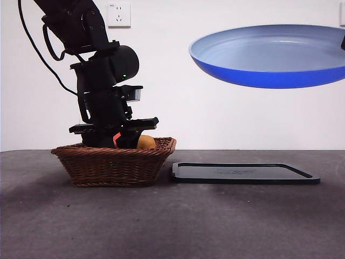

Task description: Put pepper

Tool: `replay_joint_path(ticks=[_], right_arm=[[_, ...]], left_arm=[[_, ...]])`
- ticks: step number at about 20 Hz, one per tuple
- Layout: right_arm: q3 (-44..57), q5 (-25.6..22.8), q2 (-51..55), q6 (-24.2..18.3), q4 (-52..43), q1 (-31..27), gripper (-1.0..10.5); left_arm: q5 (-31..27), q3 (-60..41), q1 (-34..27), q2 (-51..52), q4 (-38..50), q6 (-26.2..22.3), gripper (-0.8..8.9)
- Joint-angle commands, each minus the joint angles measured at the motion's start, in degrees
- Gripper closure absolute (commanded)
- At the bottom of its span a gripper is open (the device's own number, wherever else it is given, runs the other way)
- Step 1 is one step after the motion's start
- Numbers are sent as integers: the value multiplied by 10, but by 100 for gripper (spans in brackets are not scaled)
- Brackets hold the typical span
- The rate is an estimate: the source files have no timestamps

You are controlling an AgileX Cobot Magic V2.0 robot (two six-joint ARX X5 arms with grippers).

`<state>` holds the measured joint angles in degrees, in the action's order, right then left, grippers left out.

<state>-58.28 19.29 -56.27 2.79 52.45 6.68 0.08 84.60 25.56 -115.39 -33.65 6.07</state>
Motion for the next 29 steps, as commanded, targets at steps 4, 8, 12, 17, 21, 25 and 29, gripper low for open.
replay_joint_path(ticks=[4,8,12,17,21,25,29], right_arm=[[-7,0,-2,2,-10,1,941],[-7,-1,-8,4,-10,1,941],[-7,-1,-40,20,-19,1,941],[-7,2,-123,73,-92,1,941],[-7,4,-202,110,-139,3,941],[-7,34,-242,134,-156,5,941],[-7,38,-244,143,-153,5,941]], left_arm=[[2,12,3,11,-4,3,677],[2,13,2,49,-5,3,677],[4,13,4,115,-16,2,677],[81,13,25,212,-34,2,677],[175,13,77,245,-30,2,677],[177,13,151,226,-33,-3,677],[127,13,205,174,-6,-31,677]])
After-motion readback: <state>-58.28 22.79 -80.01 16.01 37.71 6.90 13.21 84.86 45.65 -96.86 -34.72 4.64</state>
